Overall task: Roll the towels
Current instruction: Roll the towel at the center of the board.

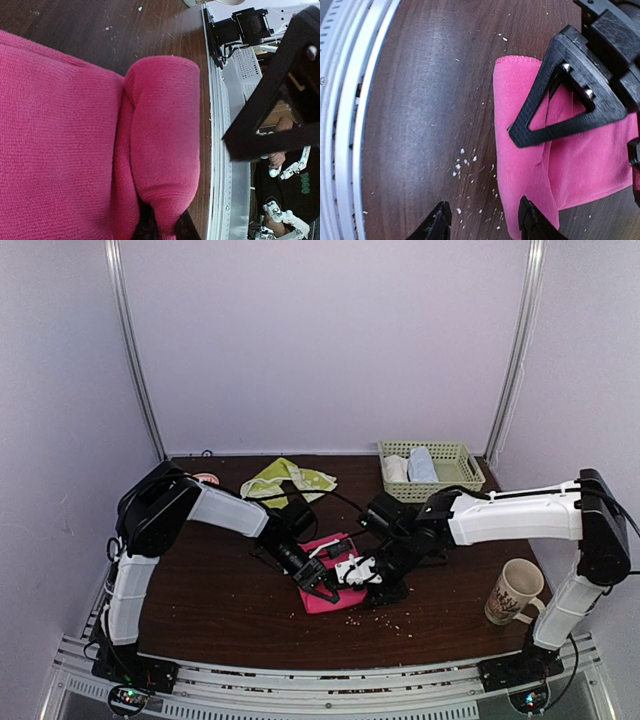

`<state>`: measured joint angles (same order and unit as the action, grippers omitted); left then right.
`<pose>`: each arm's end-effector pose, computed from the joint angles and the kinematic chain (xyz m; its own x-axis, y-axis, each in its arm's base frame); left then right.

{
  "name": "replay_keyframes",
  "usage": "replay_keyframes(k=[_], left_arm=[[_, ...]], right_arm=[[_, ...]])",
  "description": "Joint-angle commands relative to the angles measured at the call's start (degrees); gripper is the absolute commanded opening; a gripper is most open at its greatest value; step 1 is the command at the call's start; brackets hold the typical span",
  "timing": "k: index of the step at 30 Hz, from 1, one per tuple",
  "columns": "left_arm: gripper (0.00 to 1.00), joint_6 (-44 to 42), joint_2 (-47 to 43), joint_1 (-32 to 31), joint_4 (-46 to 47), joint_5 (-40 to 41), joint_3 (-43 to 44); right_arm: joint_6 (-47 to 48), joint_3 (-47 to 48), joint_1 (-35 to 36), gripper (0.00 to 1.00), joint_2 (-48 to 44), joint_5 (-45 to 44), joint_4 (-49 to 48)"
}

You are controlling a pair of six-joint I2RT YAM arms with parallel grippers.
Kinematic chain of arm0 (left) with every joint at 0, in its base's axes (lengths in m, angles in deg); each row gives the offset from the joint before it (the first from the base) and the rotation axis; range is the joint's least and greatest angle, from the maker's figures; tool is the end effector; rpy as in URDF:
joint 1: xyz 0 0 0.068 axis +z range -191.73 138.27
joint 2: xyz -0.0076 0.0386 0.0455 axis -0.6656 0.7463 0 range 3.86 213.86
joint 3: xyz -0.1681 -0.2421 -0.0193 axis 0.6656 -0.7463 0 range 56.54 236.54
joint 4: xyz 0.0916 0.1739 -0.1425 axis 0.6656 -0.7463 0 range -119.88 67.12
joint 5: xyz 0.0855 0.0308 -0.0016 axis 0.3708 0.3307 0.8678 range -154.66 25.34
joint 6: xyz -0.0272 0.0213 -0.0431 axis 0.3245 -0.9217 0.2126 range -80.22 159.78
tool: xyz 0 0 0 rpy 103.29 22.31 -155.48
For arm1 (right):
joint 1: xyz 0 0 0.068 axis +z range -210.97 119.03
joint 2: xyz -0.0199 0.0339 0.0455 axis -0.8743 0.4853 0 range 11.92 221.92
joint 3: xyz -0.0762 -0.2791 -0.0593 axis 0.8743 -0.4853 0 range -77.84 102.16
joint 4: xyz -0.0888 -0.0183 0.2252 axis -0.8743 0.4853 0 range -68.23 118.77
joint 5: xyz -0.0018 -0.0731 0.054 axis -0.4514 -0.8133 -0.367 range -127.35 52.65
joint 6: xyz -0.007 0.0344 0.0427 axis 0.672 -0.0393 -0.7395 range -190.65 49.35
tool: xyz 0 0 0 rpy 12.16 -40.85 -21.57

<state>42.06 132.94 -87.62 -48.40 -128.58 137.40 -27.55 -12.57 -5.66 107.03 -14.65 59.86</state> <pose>0.2689 -0.3260 0.1218 -0.6871 0.6838 -0.2455 0.4638 0.1527 -0.8727 0.1654 0.2642 0.2389 0.1894 -0.8337 -0.5187 -0.9746 -0.2241 0.0043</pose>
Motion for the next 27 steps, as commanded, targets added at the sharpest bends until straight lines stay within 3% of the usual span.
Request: replay_keyframes(k=[1,14,19,23,27], left_arm=[[0.03,0.42,2.32,0.45,-1.82,1.49,-1.49],[0.07,-1.06,2.24,0.54,-1.82,1.94,-1.07],[0.18,-2.3,0.54,0.54,-1.83,3.17,-1.12],[0.24,-3.12,-3.07,1.45,-1.84,6.7,-1.61],[0.3,-0.87,-9.24,4.58,1.26,11.63,-4.83]], right_arm=[[1.3,-1.04,2.22,0.46,3.23,-7.31,-11.09],[4.48,-3.84,3.4,0.4,10.3,-10.81,-18.16],[6.11,-4.28,3.4,0.37,12.36,-12.37,-19.18],[8.02,-3.05,3.42,0.33,15.32,-12.37,-16.95],[9.09,1.34,3.45,0.21,19.14,-9.27,-8.86]])
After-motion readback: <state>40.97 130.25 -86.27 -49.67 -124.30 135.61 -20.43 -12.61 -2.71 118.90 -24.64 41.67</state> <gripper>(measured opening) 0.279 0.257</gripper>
